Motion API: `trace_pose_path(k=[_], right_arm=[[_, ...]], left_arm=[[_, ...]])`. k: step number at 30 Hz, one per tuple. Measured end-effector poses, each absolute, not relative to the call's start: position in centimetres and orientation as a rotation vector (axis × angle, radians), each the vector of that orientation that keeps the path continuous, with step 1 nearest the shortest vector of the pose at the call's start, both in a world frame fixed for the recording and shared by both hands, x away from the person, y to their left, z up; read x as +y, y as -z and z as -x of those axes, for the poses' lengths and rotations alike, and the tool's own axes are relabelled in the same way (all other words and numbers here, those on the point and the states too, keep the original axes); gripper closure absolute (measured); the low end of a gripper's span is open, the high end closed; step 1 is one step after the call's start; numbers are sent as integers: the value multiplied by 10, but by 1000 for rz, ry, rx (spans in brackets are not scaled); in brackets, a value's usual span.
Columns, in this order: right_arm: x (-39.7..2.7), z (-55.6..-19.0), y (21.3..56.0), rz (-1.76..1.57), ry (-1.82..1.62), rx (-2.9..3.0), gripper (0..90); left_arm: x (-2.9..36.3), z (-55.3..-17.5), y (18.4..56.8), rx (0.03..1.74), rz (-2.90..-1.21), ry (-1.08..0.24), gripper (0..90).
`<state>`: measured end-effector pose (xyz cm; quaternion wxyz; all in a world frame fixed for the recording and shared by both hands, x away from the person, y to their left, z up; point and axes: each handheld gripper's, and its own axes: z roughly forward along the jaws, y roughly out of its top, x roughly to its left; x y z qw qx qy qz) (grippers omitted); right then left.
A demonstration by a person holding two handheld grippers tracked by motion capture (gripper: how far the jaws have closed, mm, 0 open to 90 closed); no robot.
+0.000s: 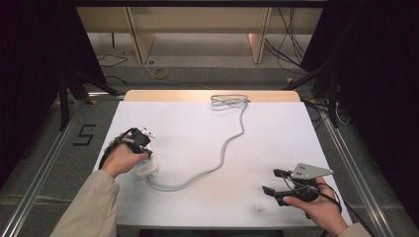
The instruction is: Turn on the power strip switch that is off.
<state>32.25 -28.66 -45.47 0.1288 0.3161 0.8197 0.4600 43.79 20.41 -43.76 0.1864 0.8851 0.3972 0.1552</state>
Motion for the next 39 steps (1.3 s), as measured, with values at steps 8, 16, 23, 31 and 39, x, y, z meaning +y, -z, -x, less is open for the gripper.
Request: trace_pose_path(k=[8,16,23,31,39], right_arm=[[-286,-323,455,-918,-1339,2384,250],[-286,-322,455,-919,-1337,2386,250],[-286,-322,455,-919,-1338,2386,250],[-286,-322,454,-919,-1342,2383,254],[-286,-322,454,-916,-1343,2381,255]], left_arm=[[203,-439,439,1120,-2500,-426,898],[203,-439,438,1119,-2509,-424,899],[201,-440,438,1124,-2514,-426,899],[201,-441,439,1133,-2520,-416,899],[199,-442,439,1155,-2526,-409,899]])
